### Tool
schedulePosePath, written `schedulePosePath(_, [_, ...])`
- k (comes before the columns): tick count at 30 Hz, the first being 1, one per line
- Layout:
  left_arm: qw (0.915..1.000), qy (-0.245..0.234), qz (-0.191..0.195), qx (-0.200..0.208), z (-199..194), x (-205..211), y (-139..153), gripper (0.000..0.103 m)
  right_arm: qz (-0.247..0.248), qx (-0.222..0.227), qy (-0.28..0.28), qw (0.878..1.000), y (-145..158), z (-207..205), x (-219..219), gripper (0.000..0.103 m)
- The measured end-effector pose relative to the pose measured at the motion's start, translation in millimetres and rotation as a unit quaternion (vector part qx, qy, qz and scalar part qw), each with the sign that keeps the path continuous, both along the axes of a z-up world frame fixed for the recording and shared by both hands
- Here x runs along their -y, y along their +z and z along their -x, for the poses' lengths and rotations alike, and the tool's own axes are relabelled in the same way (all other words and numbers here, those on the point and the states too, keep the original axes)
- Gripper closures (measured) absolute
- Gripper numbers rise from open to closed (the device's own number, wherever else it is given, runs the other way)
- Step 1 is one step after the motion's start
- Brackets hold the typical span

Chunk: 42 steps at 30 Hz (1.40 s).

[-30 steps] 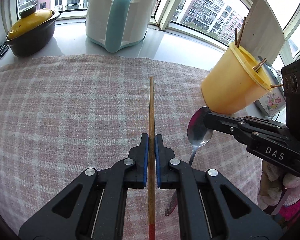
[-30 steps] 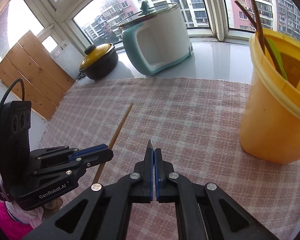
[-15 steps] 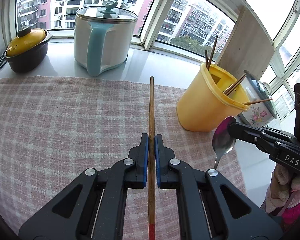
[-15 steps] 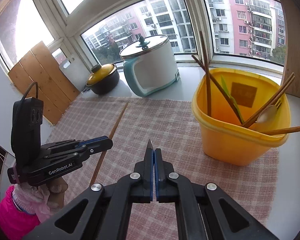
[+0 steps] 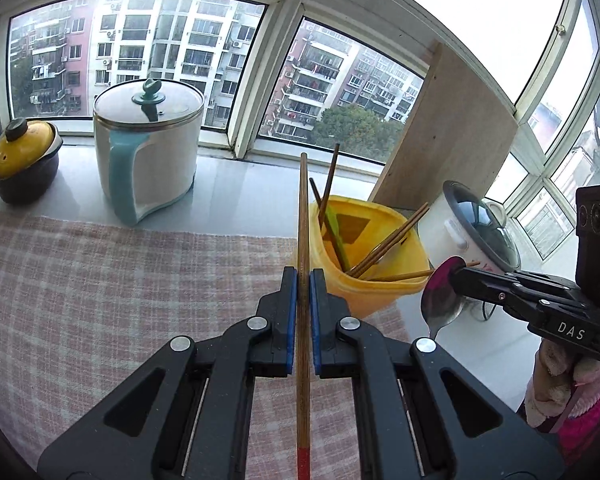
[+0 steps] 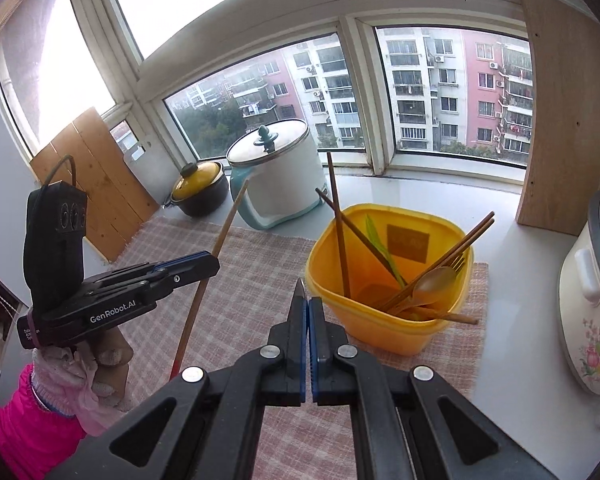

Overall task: Organize utensils
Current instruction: 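Lift the chopstick and silver spoon upright and carry them over the yellow container, then lower the chopstick and spoon into the container and open both tools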

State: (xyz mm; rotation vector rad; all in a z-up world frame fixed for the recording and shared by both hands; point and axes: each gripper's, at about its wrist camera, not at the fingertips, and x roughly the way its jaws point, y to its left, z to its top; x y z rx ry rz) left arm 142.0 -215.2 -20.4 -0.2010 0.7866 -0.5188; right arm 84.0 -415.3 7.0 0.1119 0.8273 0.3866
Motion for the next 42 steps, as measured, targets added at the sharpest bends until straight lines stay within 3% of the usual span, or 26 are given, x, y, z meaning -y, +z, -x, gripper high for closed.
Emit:
schedulePosePath(8, [0.9997, 0.001, 0.014, 0.021, -12, 34, 22, 0.099, -0.004, 0.030, -0.008, 1.000, 28, -7, 34, 0.103])
schedulePosePath(20, [0.9993, 0.009, 0.008, 0.035, -46, 76, 37, 0.099, -0.018, 0.034, -0.030, 0.999, 40, -44, 68, 0.103])
schedulePosePath(32, [0.9986, 0.024, 0.017, 0.042, -91, 103, 42, 0.099, -0.026, 0.040, -0.045, 0.998, 46, -81, 88, 0.103])
schedulePosePath(42, [0.9987, 0.027, 0.014, 0.041, -117, 114, 24, 0.099, -0.022, 0.036, -0.061, 0.997, 37, -109, 100, 0.103])
